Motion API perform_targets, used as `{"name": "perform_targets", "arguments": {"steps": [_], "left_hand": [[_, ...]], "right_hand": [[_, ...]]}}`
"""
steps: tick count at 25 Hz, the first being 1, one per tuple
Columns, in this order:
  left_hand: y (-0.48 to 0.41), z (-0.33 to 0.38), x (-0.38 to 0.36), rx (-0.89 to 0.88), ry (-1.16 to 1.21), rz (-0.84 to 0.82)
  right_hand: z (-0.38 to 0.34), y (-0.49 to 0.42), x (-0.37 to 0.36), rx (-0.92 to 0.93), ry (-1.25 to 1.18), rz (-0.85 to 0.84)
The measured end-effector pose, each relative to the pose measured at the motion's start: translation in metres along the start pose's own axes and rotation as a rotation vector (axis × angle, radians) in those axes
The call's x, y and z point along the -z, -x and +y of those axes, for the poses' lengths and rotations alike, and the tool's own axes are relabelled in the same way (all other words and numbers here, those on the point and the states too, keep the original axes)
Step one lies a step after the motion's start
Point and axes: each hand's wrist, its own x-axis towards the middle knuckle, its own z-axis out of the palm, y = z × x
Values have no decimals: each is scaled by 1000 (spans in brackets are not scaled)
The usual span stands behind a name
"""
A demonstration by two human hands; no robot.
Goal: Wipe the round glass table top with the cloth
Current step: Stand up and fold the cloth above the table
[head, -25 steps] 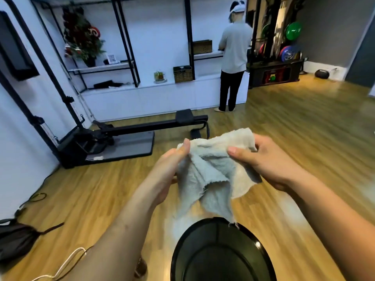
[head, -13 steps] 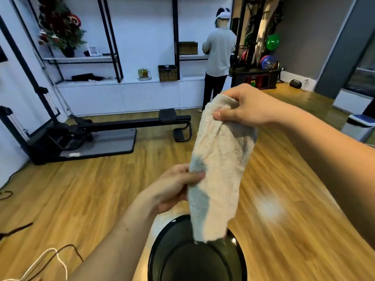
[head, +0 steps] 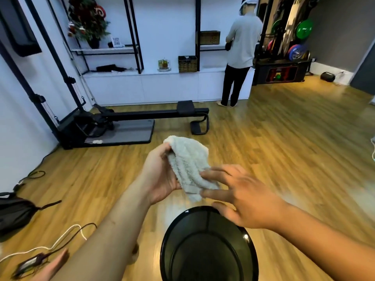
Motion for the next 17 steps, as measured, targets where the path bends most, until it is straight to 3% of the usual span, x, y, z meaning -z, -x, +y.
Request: {"name": "perform_targets", "arguments": {"steps": [2, 4, 6, 8, 11, 15, 17], "left_hand": [[4, -3, 2, -11, -58, 10], [9, -4, 0, -37, -67, -10], [13, -4, -3, -40, -18, -54], [14, -6, -4, -46, -29, -84], [14, -6, -5, -62, -68, -66], [12, -5, -25, -154, -165, -10], [8, -7, -38, -246, -269, 118]], "right_hand": [[-2, -4, 6, -195, -298, 123], [2, -14, 13, -559, -711, 265], [12, -21, 14, -781, -1178, 138], [13, -19, 14, -782, -1403, 117], [8, -12, 28, -753, -1173, 384], [17, -3, 38, -765, -796, 275], [22, -1, 37, -739, -949, 269]]}}
